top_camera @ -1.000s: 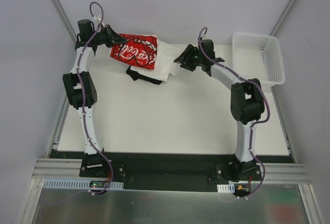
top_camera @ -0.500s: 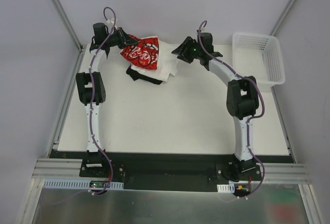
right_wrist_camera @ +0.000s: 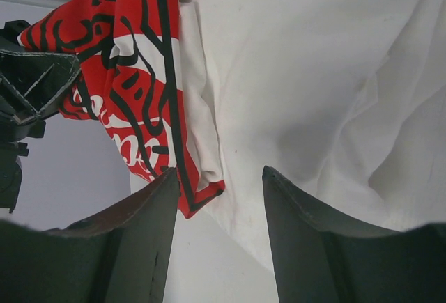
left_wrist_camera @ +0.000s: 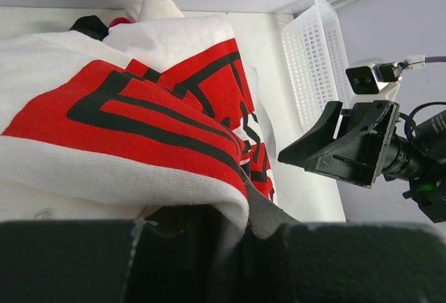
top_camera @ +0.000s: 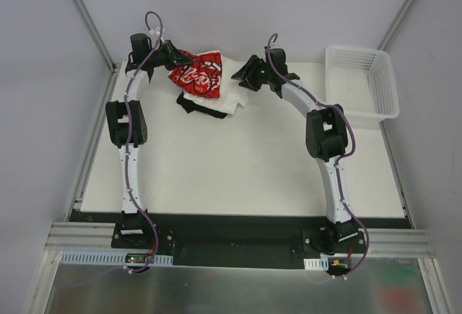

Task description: Fold and stack the t-shirts

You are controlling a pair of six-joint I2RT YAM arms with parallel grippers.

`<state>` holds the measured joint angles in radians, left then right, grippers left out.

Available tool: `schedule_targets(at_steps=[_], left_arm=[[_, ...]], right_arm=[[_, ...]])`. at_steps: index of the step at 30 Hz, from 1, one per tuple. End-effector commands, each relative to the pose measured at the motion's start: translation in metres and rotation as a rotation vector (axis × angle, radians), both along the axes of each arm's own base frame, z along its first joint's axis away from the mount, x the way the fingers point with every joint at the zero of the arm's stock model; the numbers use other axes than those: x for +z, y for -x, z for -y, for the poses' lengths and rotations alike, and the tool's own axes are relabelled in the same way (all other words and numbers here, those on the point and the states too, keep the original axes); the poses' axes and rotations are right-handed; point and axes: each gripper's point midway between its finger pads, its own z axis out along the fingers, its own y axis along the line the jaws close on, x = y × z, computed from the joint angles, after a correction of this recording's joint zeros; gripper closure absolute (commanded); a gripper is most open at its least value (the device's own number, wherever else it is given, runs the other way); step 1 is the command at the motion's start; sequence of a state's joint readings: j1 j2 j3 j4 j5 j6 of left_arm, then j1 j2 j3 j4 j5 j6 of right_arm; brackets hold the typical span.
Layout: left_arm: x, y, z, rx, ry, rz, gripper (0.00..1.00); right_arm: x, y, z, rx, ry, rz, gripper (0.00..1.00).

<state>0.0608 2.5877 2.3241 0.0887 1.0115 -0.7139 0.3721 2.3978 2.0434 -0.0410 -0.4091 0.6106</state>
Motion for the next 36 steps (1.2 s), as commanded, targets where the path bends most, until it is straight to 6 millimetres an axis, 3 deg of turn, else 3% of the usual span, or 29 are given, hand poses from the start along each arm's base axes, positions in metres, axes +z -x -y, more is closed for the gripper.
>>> schedule_targets(at_steps=[1,7,16,22,36], left_arm=[[0.051,0.019,0.006,-0.040,-0.020,0.086,1.00],[0.078,0.031,0.002,-0.028,-0.062,0.115,1.00],[0.138,0.047,0.005,-0.023,-0.046,0.158,1.00],[0.162,0.052,0.007,-0.016,-0.027,0.172,1.00],[0.188,0.060,0.023,-0.014,0.002,0.175,1.00]], right_arm=[[0.034,0.001,-0.011,0.020,-0.066,0.061,0.46],[0.036,0.004,-0.017,0.039,-0.094,0.067,0.46],[0.028,0.011,-0.028,0.056,-0.143,0.049,0.46],[0.023,0.013,-0.032,0.063,-0.163,0.046,0.46],[0.023,0.009,-0.058,0.086,-0.218,0.058,0.44]])
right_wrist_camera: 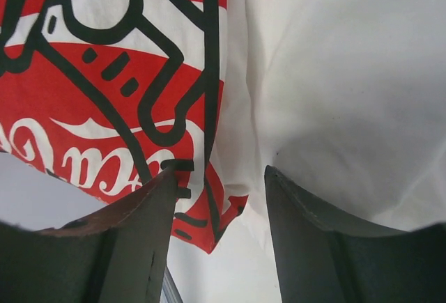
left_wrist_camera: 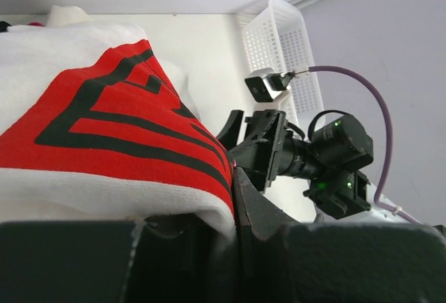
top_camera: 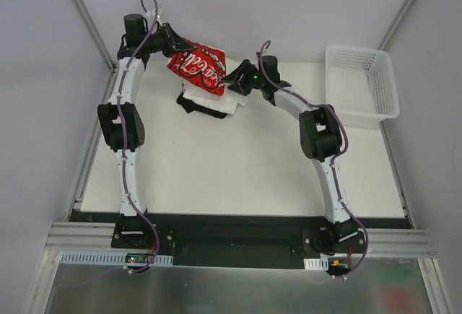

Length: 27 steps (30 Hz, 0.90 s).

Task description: Fold and stack the t-shirts

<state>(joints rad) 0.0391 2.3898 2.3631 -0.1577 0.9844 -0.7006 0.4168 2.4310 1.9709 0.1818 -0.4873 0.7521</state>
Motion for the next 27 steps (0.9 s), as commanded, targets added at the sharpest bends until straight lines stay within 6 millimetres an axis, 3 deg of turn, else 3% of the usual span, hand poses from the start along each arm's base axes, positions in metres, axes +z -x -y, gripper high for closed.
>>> schedule_targets(at_steps=[1,11,17,25,26,27], left_arm=[[0.093,0.025,0.011,-0.017,0.020,0.177,1.00],[0.117,0.038,0.011,-0.005,0.024,0.204,1.00],[0.125,0.044,0.014,-0.009,0.030,0.207,1.00],[0.124,0.047,0.023,-0.032,0.032,0.206,1.00],[0.123,0.052,0.038,-0.060,0.033,0.207,1.00],[0.122,0.052,0.039,-0.063,0.031,0.207,1.00]], right_arm=[[0.027,-0.005,-0.018,0.021,-0.065,0.068,0.44],[0.027,-0.013,-0.023,0.010,-0.116,0.070,0.43],[0.038,-0.014,-0.024,0.004,-0.138,0.089,0.43],[0.051,-0.010,-0.020,0.012,-0.157,0.124,0.41],[0.053,-0.009,-0.019,0.011,-0.158,0.129,0.41],[0.048,-0.007,-0.016,0.007,-0.156,0.122,0.41]])
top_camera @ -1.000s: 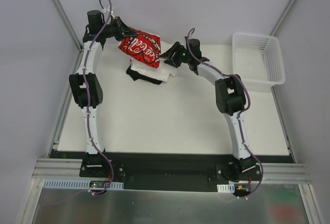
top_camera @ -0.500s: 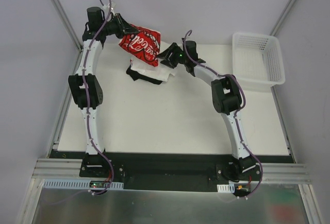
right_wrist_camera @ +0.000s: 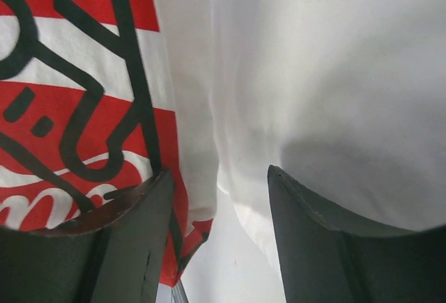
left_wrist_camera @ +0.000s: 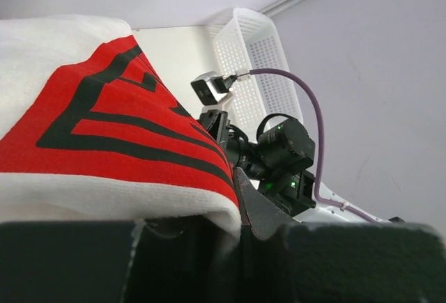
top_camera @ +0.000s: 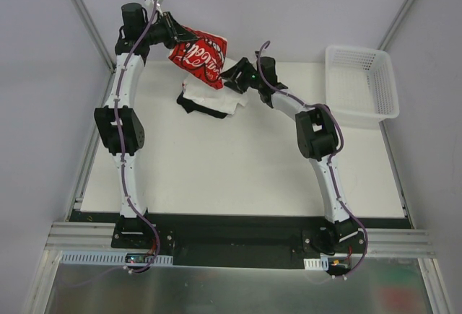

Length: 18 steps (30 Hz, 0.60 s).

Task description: Fold and stack the t-shirts

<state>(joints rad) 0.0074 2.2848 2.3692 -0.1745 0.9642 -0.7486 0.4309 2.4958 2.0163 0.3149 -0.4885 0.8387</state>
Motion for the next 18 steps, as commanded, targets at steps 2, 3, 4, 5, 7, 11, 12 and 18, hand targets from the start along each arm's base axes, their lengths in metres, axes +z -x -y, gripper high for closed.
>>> schedule_targets(at_steps=[2,3,4,5,7,11,12,18], left_arm=[[0.061,0.029,0.022,-0.061,0.009,0.151,1.00],[0.061,0.030,0.025,-0.066,0.008,0.154,1.00],[0.060,0.029,0.025,-0.066,0.008,0.152,1.00],[0.060,0.030,0.026,-0.069,0.007,0.155,1.00],[0.059,0.030,0.028,-0.074,0.005,0.159,1.00],[0.056,0.029,0.028,-0.077,0.004,0.155,1.00],[0.057,0.029,0.029,-0.079,0.002,0.159,1.00],[0.051,0.027,0.032,-0.090,-0.005,0.165,1.00]], right_arm=[[0.052,0.007,0.008,0.009,-0.073,0.109,0.41],[0.043,0.010,0.012,0.008,-0.067,0.088,0.41],[0.053,0.010,0.018,-0.001,-0.075,0.104,0.41],[0.057,0.010,0.023,-0.003,-0.083,0.118,0.41],[0.056,0.011,0.037,-0.017,-0.081,0.113,0.41],[0.072,0.012,0.053,-0.026,-0.091,0.146,0.40],[0.075,0.012,0.056,-0.027,-0.096,0.151,0.41],[0.095,0.018,0.087,-0.059,-0.096,0.193,0.40]])
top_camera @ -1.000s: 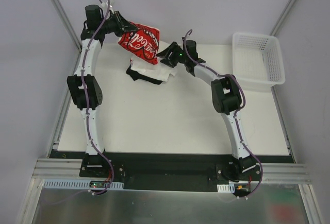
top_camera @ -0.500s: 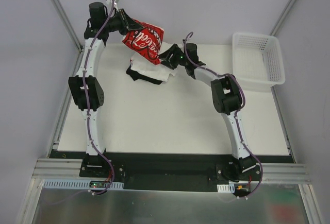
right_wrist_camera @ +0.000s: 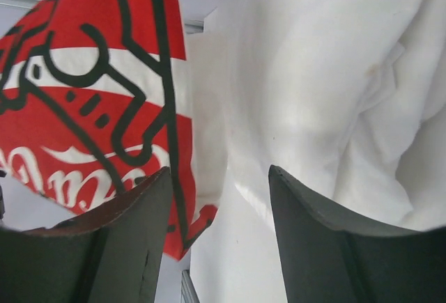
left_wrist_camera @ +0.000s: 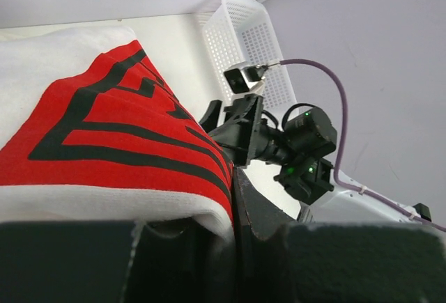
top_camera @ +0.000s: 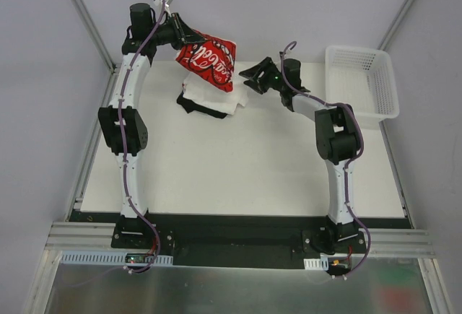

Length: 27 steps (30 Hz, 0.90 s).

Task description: Fold and stack the t-shirts

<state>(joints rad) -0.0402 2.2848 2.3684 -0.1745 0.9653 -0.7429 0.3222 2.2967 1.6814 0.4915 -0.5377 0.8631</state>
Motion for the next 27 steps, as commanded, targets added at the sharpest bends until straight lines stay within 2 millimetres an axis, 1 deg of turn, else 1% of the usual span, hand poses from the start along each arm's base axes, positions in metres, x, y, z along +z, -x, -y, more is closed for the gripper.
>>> schedule_targets(at_steps=[1,4,5,6,7,8,9,10,11,12,14,17,18,20,21,22,23,24,25,26,27], left_arm=[[0.050,0.019,0.006,-0.047,0.002,0.160,1.00],[0.040,0.014,0.013,-0.060,0.006,0.147,1.00],[0.039,0.014,0.018,-0.070,0.009,0.151,1.00],[0.032,0.011,0.021,-0.076,0.013,0.137,1.00],[0.032,0.010,0.023,-0.080,0.017,0.140,1.00],[0.033,0.009,0.027,-0.084,0.021,0.146,1.00],[0.027,0.007,0.033,-0.095,0.027,0.133,1.00],[0.026,0.007,0.037,-0.107,0.032,0.137,1.00],[0.026,0.007,0.040,-0.114,0.036,0.137,1.00],[0.021,0.007,0.044,-0.122,0.039,0.127,1.00],[0.020,0.007,0.049,-0.134,0.044,0.134,1.00],[0.014,0.005,0.052,-0.152,0.051,0.130,1.00],[0.007,0.004,0.054,-0.158,0.051,0.116,1.00],[-0.006,-0.001,0.050,-0.159,0.051,0.101,1.00],[-0.015,-0.004,0.049,-0.164,0.051,0.103,1.00],[-0.023,-0.009,0.044,-0.156,0.051,0.091,1.00],[-0.041,-0.013,0.042,-0.153,0.051,0.059,1.00],[-0.048,-0.015,0.039,-0.150,0.051,0.058,1.00],[-0.056,-0.018,0.037,-0.148,0.052,0.049,1.00],[-0.072,-0.021,0.034,-0.144,0.054,0.020,1.00],[-0.077,-0.023,0.032,-0.144,0.055,0.022,1.00]], right_arm=[[0.080,0.007,0.022,0.000,-0.045,0.185,0.40],[0.088,0.004,0.032,0.000,-0.032,0.197,0.40],[0.088,0.004,0.034,-0.002,-0.022,0.197,0.40],[0.090,0.002,0.039,-0.008,-0.016,0.199,0.40],[0.093,0.003,0.041,-0.012,-0.011,0.206,0.39],[0.092,0.003,0.042,-0.011,-0.005,0.202,0.39],[0.092,0.003,0.045,-0.016,0.002,0.207,0.39],[0.095,0.003,0.048,-0.021,0.006,0.212,0.40],[0.092,0.003,0.050,-0.024,0.011,0.204,0.39],[0.092,0.002,0.051,-0.026,0.013,0.204,0.40],[0.089,0.002,0.052,-0.023,0.013,0.198,0.39],[0.088,0.004,0.052,-0.021,0.012,0.191,0.39],[0.088,0.004,0.053,-0.023,0.012,0.191,0.40],[0.087,0.007,0.055,-0.024,0.018,0.189,0.40],[0.092,0.010,0.059,-0.028,0.021,0.200,0.39],[0.093,0.011,0.061,-0.027,0.023,0.201,0.40],[0.088,0.015,0.064,-0.025,0.036,0.197,0.39],[0.093,0.017,0.070,-0.031,0.040,0.206,0.39],[0.092,0.021,0.071,-0.025,0.045,0.201,0.39],[0.088,0.023,0.074,-0.024,0.056,0.195,0.40],[0.093,0.025,0.081,-0.033,0.058,0.201,0.39]])
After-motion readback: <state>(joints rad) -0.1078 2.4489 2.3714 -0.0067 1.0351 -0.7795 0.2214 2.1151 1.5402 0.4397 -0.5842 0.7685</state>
